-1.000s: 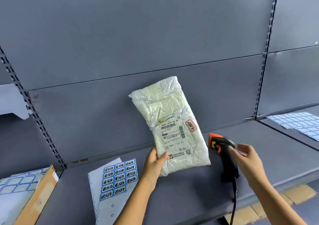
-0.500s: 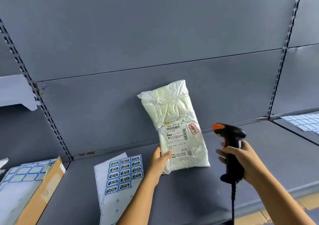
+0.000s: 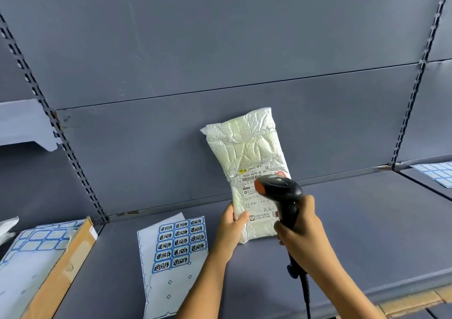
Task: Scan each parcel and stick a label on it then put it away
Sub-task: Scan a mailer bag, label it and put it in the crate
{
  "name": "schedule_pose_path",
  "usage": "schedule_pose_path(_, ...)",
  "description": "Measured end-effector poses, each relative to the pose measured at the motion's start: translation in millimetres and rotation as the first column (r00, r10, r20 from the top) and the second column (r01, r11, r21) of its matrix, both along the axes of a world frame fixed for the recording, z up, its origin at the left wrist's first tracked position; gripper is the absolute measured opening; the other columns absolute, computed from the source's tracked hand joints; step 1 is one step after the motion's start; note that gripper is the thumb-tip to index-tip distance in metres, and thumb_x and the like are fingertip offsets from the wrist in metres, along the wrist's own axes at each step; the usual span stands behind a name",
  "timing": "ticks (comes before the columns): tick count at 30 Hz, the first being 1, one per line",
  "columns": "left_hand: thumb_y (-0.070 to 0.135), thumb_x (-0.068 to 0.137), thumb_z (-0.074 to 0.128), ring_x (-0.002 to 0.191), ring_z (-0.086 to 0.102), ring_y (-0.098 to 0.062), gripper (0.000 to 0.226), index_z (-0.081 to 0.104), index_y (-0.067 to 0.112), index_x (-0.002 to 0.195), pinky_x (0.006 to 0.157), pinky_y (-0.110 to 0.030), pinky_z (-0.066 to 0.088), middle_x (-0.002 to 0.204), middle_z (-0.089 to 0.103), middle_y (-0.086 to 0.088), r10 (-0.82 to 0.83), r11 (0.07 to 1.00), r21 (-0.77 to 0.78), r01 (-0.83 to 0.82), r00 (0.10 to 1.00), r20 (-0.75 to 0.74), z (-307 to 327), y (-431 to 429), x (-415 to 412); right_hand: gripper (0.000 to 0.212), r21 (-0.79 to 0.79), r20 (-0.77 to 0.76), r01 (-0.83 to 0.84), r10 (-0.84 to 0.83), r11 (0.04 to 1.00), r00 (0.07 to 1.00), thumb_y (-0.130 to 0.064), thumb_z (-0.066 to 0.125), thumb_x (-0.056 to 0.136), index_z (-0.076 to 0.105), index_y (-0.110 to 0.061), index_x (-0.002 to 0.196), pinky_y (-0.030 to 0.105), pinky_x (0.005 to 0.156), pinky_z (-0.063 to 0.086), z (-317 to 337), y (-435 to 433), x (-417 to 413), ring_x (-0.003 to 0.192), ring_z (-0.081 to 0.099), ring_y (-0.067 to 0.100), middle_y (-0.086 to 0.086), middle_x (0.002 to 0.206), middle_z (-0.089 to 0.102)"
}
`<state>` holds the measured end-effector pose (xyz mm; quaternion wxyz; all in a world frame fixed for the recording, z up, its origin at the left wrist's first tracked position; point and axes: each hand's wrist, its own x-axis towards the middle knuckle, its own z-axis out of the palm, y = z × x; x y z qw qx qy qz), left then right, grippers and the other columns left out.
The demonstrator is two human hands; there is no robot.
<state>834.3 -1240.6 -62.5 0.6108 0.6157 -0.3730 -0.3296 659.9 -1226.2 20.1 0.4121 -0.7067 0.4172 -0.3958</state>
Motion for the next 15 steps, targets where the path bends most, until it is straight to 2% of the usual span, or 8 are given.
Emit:
schedule_pose_path(5,0.006,0.093,0.053,0.101,0.066,-0.019,0.026,0.058,0.028,0.106,0.089,-0.037,0.053,0.109,0.069,-0.002,-0.018,1.0,-0.009,0.018,1.0,0.017,-0.8,1.0,0.3,0.03,-0.002,-0.002,0.002,-0.002,1.0,1.0,0.003,0.051,0.081,0.028,-0.015,0.087,0.04,0.054,0.042,-7.1,-0.9,2.1,0.064,0.054,0.039,0.027,0.08,0.057)
schedule_pose_path(11,0.006,0.094,0.052,0.101,0.066,-0.016,0.027,0.057,0.03,0.106,0.087,-0.036,0.054,0.112,0.068,0.0,-0.022,1.0,-0.017,0.022,1.0,0.0,-1.5,1.9,-0.4,0.031,-0.004,0.001,0.024,-0.024,1.0,1.0,0.002,0.053,0.081,0.029,-0.017,0.085,0.036,0.053,0.041,-7.4,-0.3,-1.5,0.072,0.057,0.044,0.024,0.081,0.057)
schedule_pose_path(13,0.006,0.094,0.051,0.099,0.066,-0.013,0.027,0.058,0.029,0.106,0.082,-0.03,0.055,0.109,0.068,0.003,-0.032,0.999,-0.023,0.032,0.999,-0.004,-1.6,2.9,-0.5,0.031,0.01,0.017,0.041,-0.041,0.999,0.999,0.002,0.057,0.081,0.033,-0.016,0.087,0.038,0.055,0.045,-7.1,-5.3,-8.0,0.071,0.059,0.042,0.021,0.082,0.057)
schedule_pose_path(15,0.006,0.094,0.051,0.096,0.066,-0.009,0.026,0.058,0.029,0.105,0.078,-0.025,0.054,0.106,0.068,0.008,-0.039,0.999,-0.028,0.038,0.999,-0.013,-0.6,3.8,-1.0,0.03,0.076,0.1,0.072,-0.079,0.995,0.992,0.004,0.06,0.08,0.04,-0.014,0.092,0.042,0.06,0.051,-4.2,-17.9,-16.3,0.065,0.06,0.034,0.015,0.082,0.058)
